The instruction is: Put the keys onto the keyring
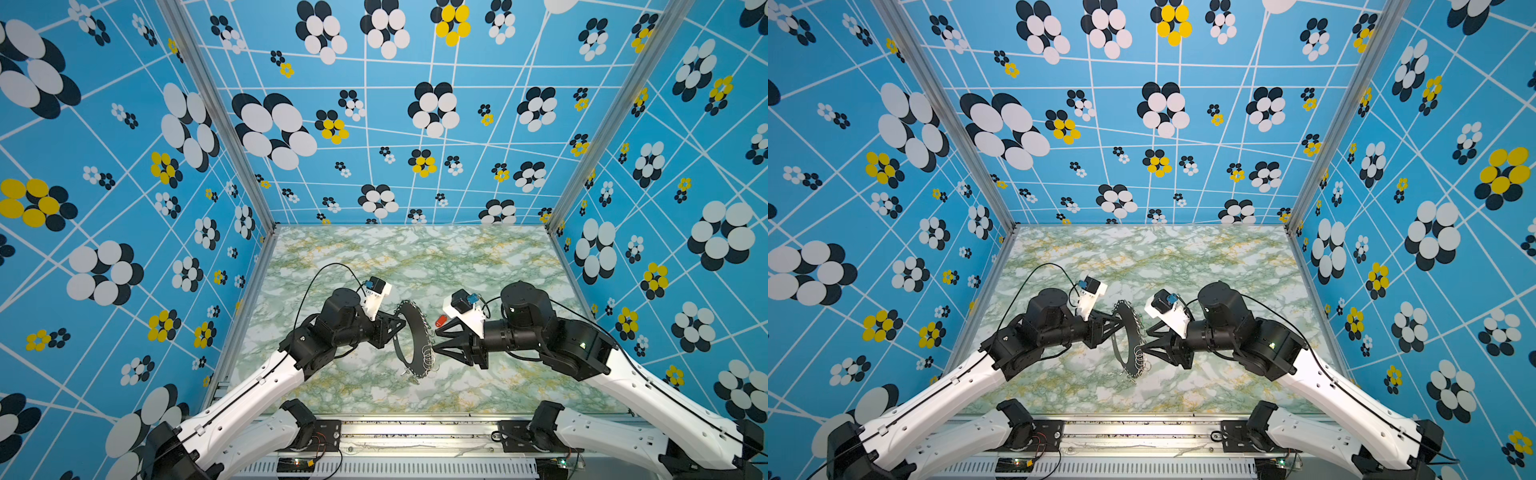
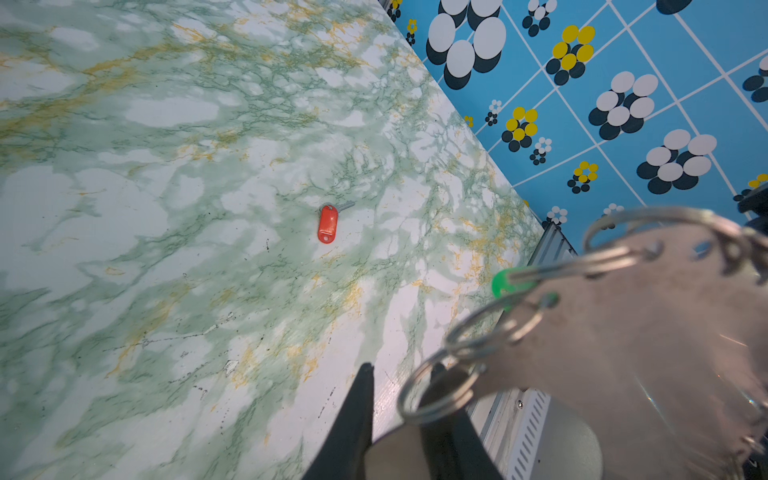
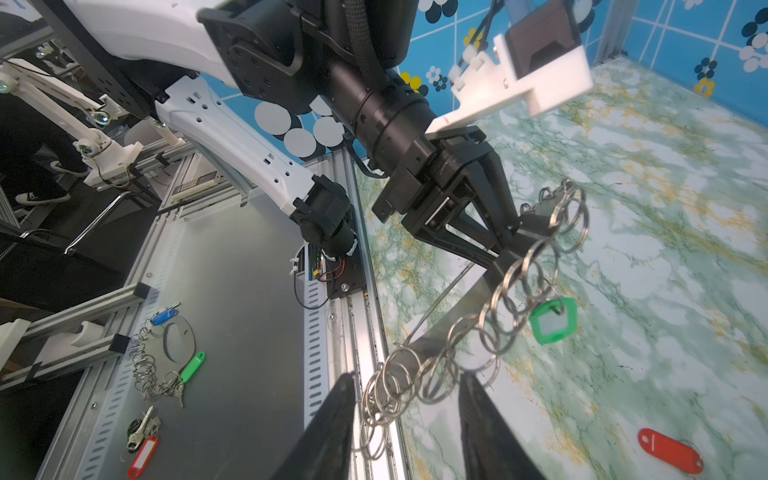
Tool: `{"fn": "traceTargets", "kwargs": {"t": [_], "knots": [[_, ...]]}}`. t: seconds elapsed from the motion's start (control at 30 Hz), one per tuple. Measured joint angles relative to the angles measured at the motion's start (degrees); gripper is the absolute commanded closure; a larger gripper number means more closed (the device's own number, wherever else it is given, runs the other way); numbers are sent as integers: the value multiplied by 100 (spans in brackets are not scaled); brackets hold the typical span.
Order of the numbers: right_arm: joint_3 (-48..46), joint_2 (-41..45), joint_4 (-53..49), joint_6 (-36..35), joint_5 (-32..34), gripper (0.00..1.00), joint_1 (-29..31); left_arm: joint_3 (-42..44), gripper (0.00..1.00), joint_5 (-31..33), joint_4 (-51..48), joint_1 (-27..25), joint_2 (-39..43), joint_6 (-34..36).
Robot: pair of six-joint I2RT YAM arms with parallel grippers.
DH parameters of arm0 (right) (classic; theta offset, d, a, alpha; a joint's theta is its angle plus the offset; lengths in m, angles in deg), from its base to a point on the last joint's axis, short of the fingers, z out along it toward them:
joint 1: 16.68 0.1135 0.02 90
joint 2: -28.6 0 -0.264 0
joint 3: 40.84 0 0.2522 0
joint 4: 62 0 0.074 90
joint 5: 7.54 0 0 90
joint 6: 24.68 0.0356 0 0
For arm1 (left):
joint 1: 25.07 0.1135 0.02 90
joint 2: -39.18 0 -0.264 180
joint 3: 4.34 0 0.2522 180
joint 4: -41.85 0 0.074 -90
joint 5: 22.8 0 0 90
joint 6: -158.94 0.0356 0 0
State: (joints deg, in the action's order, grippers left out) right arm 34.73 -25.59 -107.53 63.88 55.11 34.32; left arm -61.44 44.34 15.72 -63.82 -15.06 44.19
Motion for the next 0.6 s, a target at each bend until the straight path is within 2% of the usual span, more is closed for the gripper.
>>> {"fn": "traceTargets", "kwargs": {"t": [0.2, 0.4, 0.6], "knots": [[-31, -151, 26, -20, 66, 74, 162, -2, 100, -2, 0, -2, 2, 0], [-31, -205, -70, -138, 219, 100, 190, -2, 100, 0, -13, -2, 44, 11], [83, -195, -361, -446, 691, 100, 310, -2, 100, -4, -140, -2, 57, 44]]}}
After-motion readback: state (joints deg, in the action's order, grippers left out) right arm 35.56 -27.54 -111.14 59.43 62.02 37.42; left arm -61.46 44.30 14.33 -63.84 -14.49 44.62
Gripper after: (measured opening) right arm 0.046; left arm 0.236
